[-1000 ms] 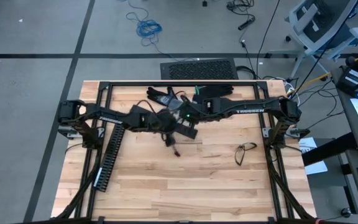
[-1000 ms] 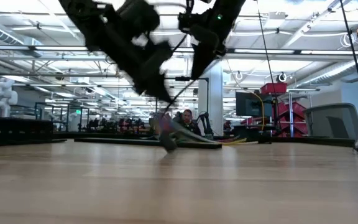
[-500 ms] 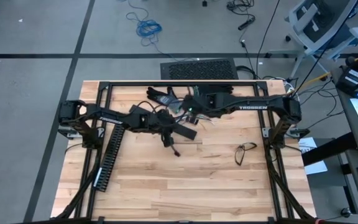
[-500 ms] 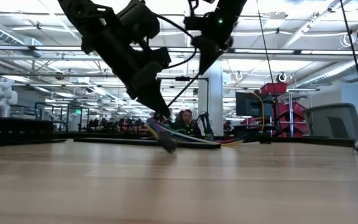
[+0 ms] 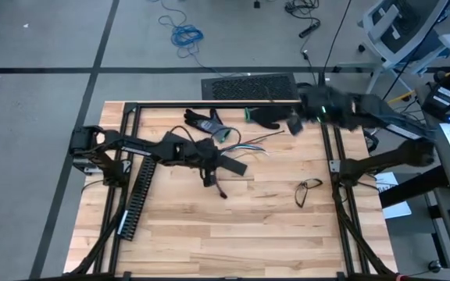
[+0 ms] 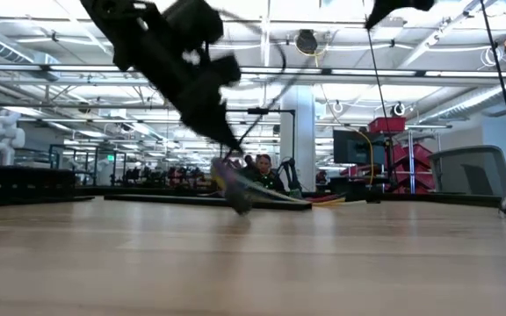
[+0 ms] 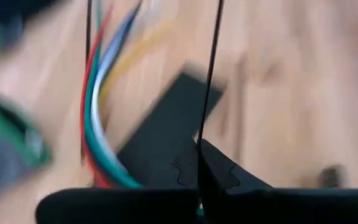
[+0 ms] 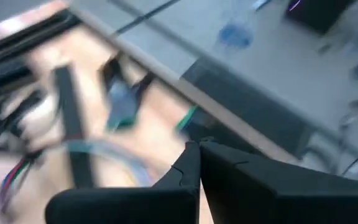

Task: Ziptie cables
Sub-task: Wrap the cables using a black zip tie

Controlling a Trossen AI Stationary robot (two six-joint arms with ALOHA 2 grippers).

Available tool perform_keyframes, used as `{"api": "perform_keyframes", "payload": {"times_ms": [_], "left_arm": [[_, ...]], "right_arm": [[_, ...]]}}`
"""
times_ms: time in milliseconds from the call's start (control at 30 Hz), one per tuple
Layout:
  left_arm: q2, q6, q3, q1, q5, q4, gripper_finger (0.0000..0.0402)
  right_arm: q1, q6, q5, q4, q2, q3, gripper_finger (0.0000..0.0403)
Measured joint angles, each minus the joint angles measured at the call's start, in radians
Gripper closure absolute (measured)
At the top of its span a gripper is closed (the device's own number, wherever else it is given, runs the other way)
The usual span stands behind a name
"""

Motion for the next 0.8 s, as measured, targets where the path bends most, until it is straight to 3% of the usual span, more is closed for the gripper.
{"api": "perform_keyframes", "payload": {"times_ms": [100, 200, 267, 333, 467, 533, 600, 800], "left_arm": [[-0.060, 0.021, 0.001, 0.013, 0.017, 0.033, 0.0401], [-0.126, 0.025, 0.001, 0.031, 0.030, 0.049, 0.0401], [-0.177, 0.022, 0.001, 0.044, 0.065, 0.046, 0.0401], [-0.225, 0.021, 0.001, 0.051, 0.102, 0.047, 0.0401], [-0.273, -0.005, 0.001, 0.053, 0.171, 0.028, 0.0402], [-0.280, -0.017, 0.001, 0.053, 0.180, 0.012, 0.0402], [-0.280, -0.041, 0.001, 0.053, 0.180, 0.002, 0.0402], [-0.284, -0.087, 0.001, 0.055, 0.180, 0.024, 0.0402]], "right_arm": [[0.126, 0.162, -0.026, -0.006, -0.065, -0.147, 0.0403], [0.270, 0.309, -0.031, 0.164, -0.106, -0.363, 0.0403], [0.343, 0.350, -0.033, 0.430, -0.118, -0.521, 0.0403], [0.386, 0.354, -0.032, 0.810, -0.101, -0.678, 0.0403], [0.387, 0.280, 0.050, 1.561, 0.026, -0.891, 0.0402], [0.376, 0.200, 0.113, 1.829, 0.108, -0.921, 0.0396], [0.364, 0.120, 0.118, 1.955, 0.183, -0.918, 0.0382], [0.352, 0.112, 0.082, 2.017, 0.390, -0.805, 0.0305]]}}
